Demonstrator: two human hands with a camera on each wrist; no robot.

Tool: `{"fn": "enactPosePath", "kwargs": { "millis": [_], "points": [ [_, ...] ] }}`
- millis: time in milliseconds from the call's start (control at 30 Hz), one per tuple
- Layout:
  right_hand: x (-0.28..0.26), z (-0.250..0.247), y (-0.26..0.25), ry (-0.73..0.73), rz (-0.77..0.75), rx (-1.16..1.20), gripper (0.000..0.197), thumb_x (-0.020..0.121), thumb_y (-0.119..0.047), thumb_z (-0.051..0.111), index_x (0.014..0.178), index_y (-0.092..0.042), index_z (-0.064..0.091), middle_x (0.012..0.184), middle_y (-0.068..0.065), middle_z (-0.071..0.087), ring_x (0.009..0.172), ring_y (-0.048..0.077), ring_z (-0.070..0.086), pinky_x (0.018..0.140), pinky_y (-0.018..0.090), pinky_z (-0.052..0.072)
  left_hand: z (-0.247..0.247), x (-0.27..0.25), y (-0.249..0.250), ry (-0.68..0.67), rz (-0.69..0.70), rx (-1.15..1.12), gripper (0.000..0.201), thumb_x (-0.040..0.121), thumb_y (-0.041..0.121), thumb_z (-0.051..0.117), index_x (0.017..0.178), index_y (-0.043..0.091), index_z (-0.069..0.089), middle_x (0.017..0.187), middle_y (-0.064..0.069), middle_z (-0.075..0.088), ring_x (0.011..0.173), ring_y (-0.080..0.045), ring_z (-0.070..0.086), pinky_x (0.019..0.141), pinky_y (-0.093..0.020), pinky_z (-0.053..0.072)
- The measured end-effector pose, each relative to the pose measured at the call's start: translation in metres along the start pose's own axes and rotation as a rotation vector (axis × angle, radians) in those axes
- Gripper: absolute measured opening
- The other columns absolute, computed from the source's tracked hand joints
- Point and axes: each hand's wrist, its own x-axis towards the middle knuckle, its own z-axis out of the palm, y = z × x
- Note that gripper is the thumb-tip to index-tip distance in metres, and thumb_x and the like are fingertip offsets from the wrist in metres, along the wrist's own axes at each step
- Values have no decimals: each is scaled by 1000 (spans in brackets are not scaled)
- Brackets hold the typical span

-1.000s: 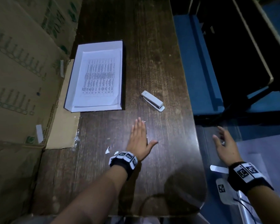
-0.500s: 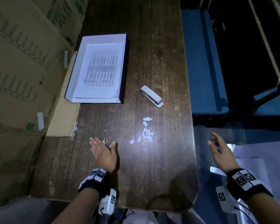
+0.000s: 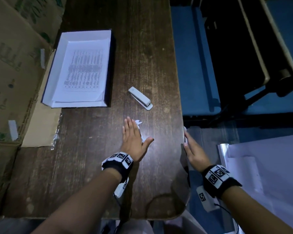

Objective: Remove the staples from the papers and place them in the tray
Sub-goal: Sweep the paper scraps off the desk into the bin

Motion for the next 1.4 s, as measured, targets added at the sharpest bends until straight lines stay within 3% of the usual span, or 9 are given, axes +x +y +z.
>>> {"fn": "enactPosePath", "kwargs": {
  "millis": [267, 367, 567, 900, 1000, 1100, 1167, 1267, 1400],
  "points": [
    [7, -6, 40, 47, 63, 10, 51, 98, -28, 33, 147, -14, 29, 152, 3, 35, 141, 14, 31, 116, 29, 24, 7, 11, 51, -76, 187, -31, 95, 90, 64, 27, 146, 3, -19, 151, -11, -34, 141, -24, -32, 121, -45, -7],
    [24, -17, 81, 87, 225, -55, 51, 98, -16, 44, 146, -8, 30, 151, 11, 36, 138, 26, 37, 111, 27, 26, 5, 10, 55, -44, 197, -80, 99, 84, 73, 19, 148, 7, -19, 153, -9, -35, 143, -22, -31, 119, -41, -12],
    [63, -10, 179, -61, 676, -218, 57, 92, -28, 53, 140, -2, 33, 139, 20, 49, 123, 33, 51, 100, 35, 42, 6, 12, 37, -50, 196, 2, 112, 73, 85, 17, 144, 9, -25, 153, -8, -36, 141, -18, -34, 119, -41, -12],
    [137, 70, 278, -190, 807, -275, 48, 93, -29, 54, 131, 0, 46, 134, 18, 54, 121, 31, 54, 95, 33, 45, 12, 10, 22, -24, 308, 24, 110, 77, 82, 29, 149, 10, -14, 159, 4, -23, 147, -13, -19, 119, -31, -8],
    [154, 89, 300, -216, 795, -343, 40, 97, -26, 47, 128, 0, 51, 135, 15, 55, 123, 27, 54, 97, 29, 44, 17, 40, 20, 48, 97, -108, 122, 48, 99, -5, 143, 23, -6, 139, 50, -26, 144, 3, -16, 122, -39, -2],
    [164, 97, 311, -209, 796, -396, 31, 96, -10, 42, 123, -2, 56, 133, 14, 58, 121, 25, 56, 95, 27, 46, 20, 59, 17, 25, -24, -182, 131, 17, 97, -25, 132, 36, -22, 114, 64, -33, 128, 27, -24, 121, -42, -1],
    [166, 95, 314, -196, 783, -406, 33, 95, -6, 41, 123, -1, 57, 132, 15, 58, 121, 26, 57, 95, 28, 47, 15, 46, 17, 34, 118, -125, 126, 43, 101, -5, 143, 23, -12, 135, 55, -23, 128, 26, -25, 122, -41, 1],
    [157, 84, 299, -169, 788, -412, 33, 93, -4, 42, 120, 0, 59, 126, 18, 61, 116, 30, 60, 91, 32, 49, 13, 17, 16, -12, 324, 76, 121, 72, 85, 40, 149, 12, -17, 160, 5, -21, 147, -11, -17, 117, -31, -5],
    [133, 53, 261, -130, 758, -430, 32, 91, -3, 42, 119, 1, 58, 122, 21, 62, 112, 34, 61, 89, 36, 50, 9, 16, 26, -18, 259, 43, 124, 69, 86, 38, 144, 14, -29, 155, 4, -34, 144, -12, -28, 121, -35, -9]
  ]
}}
